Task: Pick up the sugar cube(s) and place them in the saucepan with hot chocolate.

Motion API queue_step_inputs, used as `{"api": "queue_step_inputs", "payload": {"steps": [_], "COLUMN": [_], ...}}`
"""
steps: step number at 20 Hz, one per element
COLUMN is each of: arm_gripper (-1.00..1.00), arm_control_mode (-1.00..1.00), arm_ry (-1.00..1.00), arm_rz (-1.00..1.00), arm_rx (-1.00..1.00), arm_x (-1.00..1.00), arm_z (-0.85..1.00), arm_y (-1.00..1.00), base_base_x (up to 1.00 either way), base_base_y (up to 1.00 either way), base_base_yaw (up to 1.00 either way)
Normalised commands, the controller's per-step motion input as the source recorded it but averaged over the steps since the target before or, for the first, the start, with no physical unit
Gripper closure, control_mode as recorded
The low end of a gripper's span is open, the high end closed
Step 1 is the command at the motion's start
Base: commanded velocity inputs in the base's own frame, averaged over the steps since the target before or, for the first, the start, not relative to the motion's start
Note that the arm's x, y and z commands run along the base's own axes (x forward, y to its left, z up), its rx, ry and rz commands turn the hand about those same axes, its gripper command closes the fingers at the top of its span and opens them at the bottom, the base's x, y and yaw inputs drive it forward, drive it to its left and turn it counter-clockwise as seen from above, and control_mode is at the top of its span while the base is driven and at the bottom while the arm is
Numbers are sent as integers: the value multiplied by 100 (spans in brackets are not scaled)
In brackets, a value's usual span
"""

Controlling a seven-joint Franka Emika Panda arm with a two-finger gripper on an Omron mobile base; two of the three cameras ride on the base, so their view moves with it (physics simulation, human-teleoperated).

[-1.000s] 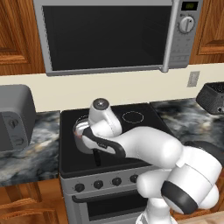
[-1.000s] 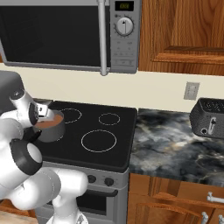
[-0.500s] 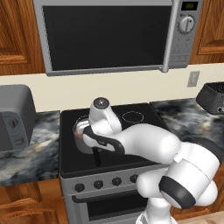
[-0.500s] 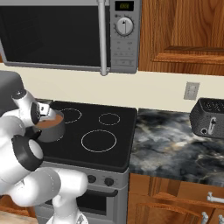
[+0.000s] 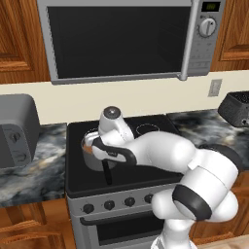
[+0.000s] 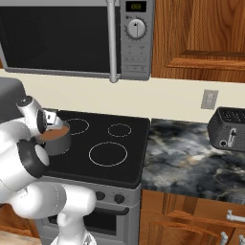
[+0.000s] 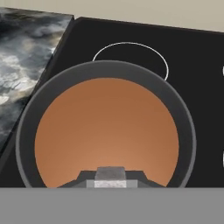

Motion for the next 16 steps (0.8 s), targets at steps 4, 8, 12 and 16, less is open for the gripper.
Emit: {"api": "queue_step_inputs", "payload": {"steps": [4,8,12,16], "arm_gripper": [100,100,100,100], "arm_control_mode": [-100,-100,-100,-100], "arm_ry": [0,0,3,3], "arm_rz": [0,0,0,0], "arm_rx": [0,0,0,0], "arm_x": [1,0,0,0], "arm_z": [0,0,0,0], "arm_y": [0,0,0,0], "base_base_x": [0,0,0,0], "base_base_y": [0,0,0,0], "base_base_yaw": [0,0,0,0]}}
